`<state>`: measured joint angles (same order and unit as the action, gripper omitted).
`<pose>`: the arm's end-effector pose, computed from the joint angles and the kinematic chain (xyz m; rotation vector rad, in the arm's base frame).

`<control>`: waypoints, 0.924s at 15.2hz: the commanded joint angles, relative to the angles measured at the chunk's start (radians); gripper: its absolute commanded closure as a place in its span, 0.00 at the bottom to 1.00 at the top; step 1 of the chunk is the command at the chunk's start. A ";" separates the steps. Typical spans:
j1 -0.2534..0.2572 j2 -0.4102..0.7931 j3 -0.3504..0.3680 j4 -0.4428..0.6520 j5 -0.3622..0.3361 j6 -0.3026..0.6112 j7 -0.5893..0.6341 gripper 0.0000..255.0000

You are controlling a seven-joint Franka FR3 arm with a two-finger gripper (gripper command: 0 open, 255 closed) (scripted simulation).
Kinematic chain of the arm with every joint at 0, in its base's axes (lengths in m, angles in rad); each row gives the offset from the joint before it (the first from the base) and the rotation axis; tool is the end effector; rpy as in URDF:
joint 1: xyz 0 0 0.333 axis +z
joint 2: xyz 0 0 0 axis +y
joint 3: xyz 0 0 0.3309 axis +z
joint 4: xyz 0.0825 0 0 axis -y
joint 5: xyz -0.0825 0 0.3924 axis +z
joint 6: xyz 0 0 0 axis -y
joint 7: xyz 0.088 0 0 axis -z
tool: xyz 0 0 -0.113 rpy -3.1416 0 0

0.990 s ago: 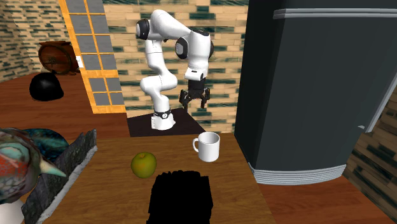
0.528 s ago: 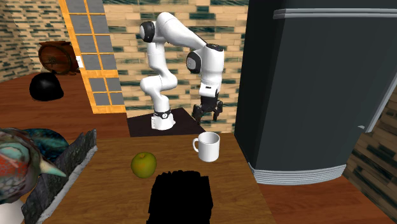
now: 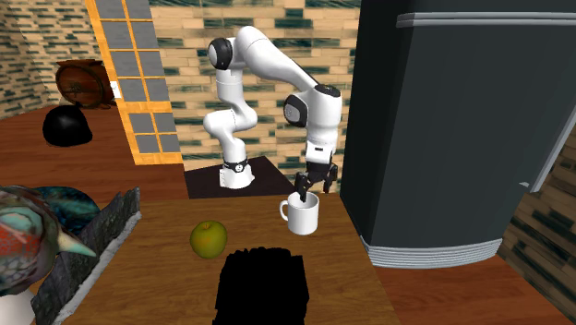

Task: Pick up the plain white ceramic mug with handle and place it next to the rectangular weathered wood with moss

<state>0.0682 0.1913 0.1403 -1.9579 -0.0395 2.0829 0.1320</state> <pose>0.5859 0.1189 0.3792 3.1186 0.1487 -0.0969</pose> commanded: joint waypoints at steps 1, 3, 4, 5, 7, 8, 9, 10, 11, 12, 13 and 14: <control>0.000 0.012 -0.001 -0.014 -0.002 0.026 0.001 0.00; 0.000 0.023 -0.001 -0.028 -0.004 0.051 0.003 0.00; 0.001 0.032 -0.002 -0.038 -0.006 0.070 0.004 0.00; 0.001 0.032 -0.002 -0.038 -0.006 0.070 0.004 0.00; 0.001 0.032 -0.002 -0.038 -0.006 0.070 0.004 0.00; 0.001 0.032 -0.002 -0.038 -0.006 0.070 0.004 0.00; 0.001 0.032 -0.002 -0.038 -0.006 0.070 0.004 0.00; 0.001 0.032 -0.002 -0.038 -0.006 0.070 0.004 0.00; 0.001 0.032 -0.002 -0.038 -0.006 0.070 0.004 0.00; 0.001 0.032 -0.002 -0.038 -0.006 0.070 0.004 0.00; 0.001 0.032 -0.002 -0.038 -0.006 0.070 0.004 1.00; 0.001 0.032 -0.002 -0.038 -0.006 0.070 0.004 1.00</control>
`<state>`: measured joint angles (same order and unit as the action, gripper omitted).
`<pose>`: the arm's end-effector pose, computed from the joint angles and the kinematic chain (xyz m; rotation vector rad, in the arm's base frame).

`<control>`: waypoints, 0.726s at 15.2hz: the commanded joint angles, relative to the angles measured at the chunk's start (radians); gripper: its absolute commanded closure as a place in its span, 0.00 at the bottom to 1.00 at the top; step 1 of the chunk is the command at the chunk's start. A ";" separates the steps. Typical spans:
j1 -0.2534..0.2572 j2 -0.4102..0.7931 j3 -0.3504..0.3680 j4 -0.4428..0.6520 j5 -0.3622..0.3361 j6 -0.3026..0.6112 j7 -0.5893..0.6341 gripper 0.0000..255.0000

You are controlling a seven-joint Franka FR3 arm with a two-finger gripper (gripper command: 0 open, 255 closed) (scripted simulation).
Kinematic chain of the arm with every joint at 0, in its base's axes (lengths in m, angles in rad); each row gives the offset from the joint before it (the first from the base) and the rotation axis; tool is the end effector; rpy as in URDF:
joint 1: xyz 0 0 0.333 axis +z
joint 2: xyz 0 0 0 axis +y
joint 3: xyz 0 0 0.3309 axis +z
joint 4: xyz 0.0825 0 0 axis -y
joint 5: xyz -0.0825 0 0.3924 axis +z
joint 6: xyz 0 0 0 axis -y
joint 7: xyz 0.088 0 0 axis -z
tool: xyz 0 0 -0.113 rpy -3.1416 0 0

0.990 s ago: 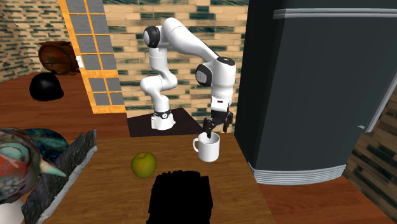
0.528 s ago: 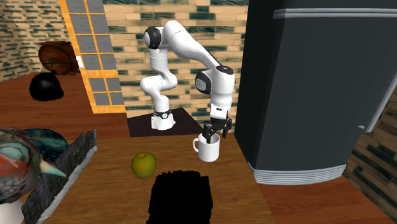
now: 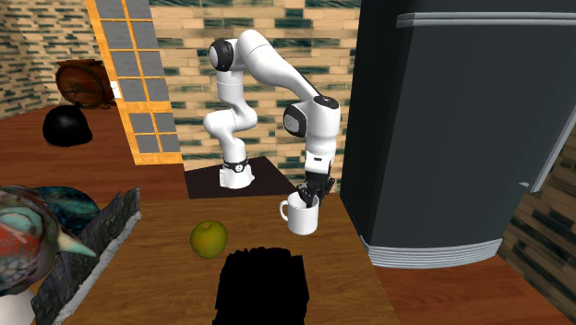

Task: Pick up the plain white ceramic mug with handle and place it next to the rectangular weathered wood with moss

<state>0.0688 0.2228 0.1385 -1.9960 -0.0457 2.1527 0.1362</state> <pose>0.5847 0.1183 0.3490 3.1191 0.1483 -0.0961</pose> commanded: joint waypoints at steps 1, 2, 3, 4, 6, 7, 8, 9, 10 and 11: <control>0.000 0.000 0.000 0.000 0.000 0.000 0.000 1.00; 0.000 0.000 0.000 0.000 0.000 0.000 0.000 1.00; 0.000 0.000 0.000 0.000 0.000 0.000 0.000 1.00; 0.000 0.000 0.000 0.000 0.000 0.000 0.000 1.00; 0.000 0.000 0.000 0.000 0.000 0.000 0.000 1.00; 0.000 0.000 0.000 0.000 0.000 0.000 0.000 1.00; 0.000 0.000 0.000 0.000 0.000 0.000 0.000 1.00; 0.000 -0.007 0.000 0.005 0.001 -0.012 -0.001 1.00; -0.001 -0.013 0.001 0.010 0.003 -0.024 -0.002 1.00; -0.001 -0.020 0.001 0.016 0.004 -0.036 -0.003 1.00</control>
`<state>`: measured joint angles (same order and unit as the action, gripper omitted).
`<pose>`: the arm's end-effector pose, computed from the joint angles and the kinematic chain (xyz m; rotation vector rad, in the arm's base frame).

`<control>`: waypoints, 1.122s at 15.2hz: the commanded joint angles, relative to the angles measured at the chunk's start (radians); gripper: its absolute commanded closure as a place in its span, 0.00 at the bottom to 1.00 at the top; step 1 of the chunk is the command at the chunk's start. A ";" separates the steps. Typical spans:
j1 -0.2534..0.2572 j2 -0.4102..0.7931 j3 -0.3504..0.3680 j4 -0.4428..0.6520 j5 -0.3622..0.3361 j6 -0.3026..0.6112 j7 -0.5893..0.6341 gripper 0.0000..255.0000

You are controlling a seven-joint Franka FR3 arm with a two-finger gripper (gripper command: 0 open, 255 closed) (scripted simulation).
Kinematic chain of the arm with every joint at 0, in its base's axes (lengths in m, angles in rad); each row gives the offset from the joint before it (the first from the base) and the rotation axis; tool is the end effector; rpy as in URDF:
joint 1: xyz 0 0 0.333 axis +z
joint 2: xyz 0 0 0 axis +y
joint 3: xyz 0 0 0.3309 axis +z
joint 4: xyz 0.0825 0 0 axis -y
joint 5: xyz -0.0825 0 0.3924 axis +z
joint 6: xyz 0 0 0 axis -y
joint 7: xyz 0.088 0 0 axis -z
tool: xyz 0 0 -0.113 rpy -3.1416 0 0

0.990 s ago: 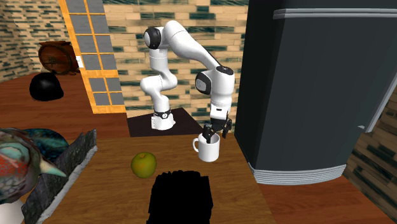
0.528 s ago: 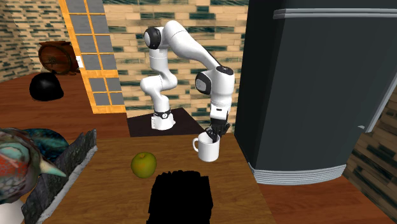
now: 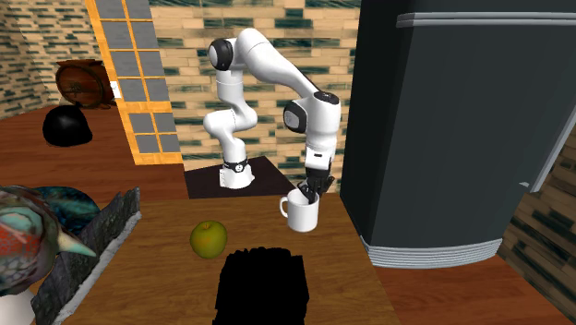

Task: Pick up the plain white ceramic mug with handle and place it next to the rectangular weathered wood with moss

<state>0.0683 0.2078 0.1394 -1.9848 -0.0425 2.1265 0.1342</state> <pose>0.5845 0.1184 0.3608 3.1192 0.1483 -0.0964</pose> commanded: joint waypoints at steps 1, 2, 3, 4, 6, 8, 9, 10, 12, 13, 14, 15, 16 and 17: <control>-0.001 -0.011 0.000 0.011 0.002 -0.022 -0.002 1.00; -0.001 -0.017 0.001 0.017 0.003 -0.034 -0.003 1.00; -0.001 -0.023 0.001 0.024 0.004 -0.046 -0.003 1.00; -0.001 -0.028 0.001 0.030 0.005 -0.058 -0.004 1.00; -0.002 -0.039 0.002 0.044 0.008 -0.083 -0.006 1.00; -0.002 -0.049 0.002 0.059 0.009 -0.107 -0.007 1.00; -0.002 -0.054 0.002 0.066 0.010 -0.120 -0.008 1.00; -0.002 -0.059 0.002 0.074 0.011 -0.132 -0.009 1.00; -0.002 -0.067 0.002 0.091 0.013 -0.157 -0.010 1.00; -0.002 -0.071 0.002 0.099 0.014 -0.170 -0.010 1.00; -0.003 -0.075 0.003 0.108 0.014 -0.182 -0.011 1.00; -0.003 -0.079 0.003 0.117 0.015 -0.195 -0.011 1.00; -0.003 -0.082 0.003 0.127 0.016 -0.208 -0.012 1.00; -0.003 -0.085 0.003 0.136 0.016 -0.220 -0.012 1.00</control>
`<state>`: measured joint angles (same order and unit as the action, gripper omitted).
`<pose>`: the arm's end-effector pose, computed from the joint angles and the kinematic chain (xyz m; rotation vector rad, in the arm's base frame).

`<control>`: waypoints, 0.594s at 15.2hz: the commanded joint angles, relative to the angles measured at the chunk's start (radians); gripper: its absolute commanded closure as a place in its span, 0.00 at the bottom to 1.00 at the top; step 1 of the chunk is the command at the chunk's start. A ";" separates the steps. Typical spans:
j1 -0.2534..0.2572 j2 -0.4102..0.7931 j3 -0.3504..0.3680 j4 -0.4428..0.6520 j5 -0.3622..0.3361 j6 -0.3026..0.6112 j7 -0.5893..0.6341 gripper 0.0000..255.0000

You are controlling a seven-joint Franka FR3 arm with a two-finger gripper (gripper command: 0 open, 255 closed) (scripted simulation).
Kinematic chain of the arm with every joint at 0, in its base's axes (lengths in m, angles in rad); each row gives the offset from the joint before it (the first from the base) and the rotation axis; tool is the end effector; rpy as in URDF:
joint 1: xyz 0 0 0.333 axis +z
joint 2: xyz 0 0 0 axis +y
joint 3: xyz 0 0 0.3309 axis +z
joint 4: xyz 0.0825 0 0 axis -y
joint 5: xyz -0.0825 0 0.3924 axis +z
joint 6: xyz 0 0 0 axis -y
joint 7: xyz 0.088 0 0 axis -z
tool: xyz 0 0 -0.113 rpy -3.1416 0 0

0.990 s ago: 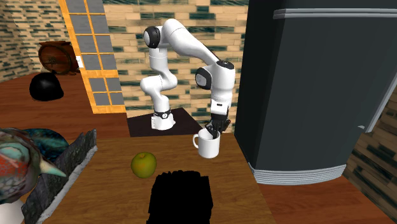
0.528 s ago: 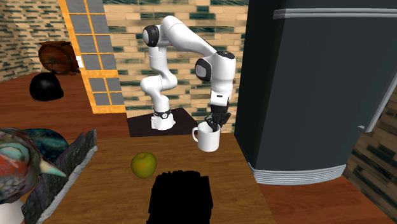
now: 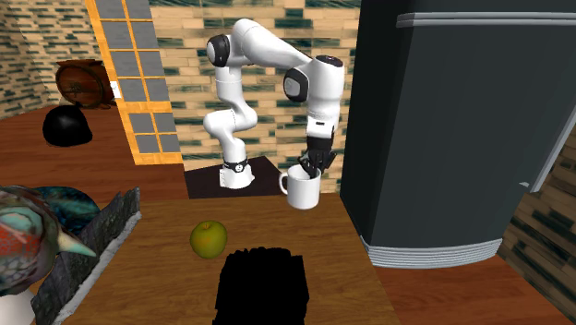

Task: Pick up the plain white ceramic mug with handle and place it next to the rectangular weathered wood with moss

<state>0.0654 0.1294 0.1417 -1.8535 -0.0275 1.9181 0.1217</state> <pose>0.5857 0.1180 0.4512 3.1190 0.1483 -0.0958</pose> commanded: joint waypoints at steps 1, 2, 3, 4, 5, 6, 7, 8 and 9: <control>0.000 -0.010 0.001 0.015 0.002 -0.025 0.000 1.00; 0.000 -0.013 0.001 0.025 0.002 -0.037 -0.001 1.00; 0.000 -0.015 0.001 0.035 0.003 -0.050 -0.001 1.00; 0.000 -0.018 0.001 0.045 0.003 -0.063 -0.002 1.00; 0.000 -0.020 0.001 0.056 0.004 -0.076 -0.002 1.00; 0.000 -0.022 0.001 0.067 0.004 -0.089 -0.002 1.00; 0.000 -0.024 0.001 0.078 0.004 -0.102 -0.003 1.00; 0.000 -0.025 0.001 0.090 0.005 -0.115 -0.003 1.00; 0.000 -0.027 0.001 0.102 0.005 -0.128 -0.003 1.00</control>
<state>0.0659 0.1044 0.1431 -1.7626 -0.0228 1.8025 0.1196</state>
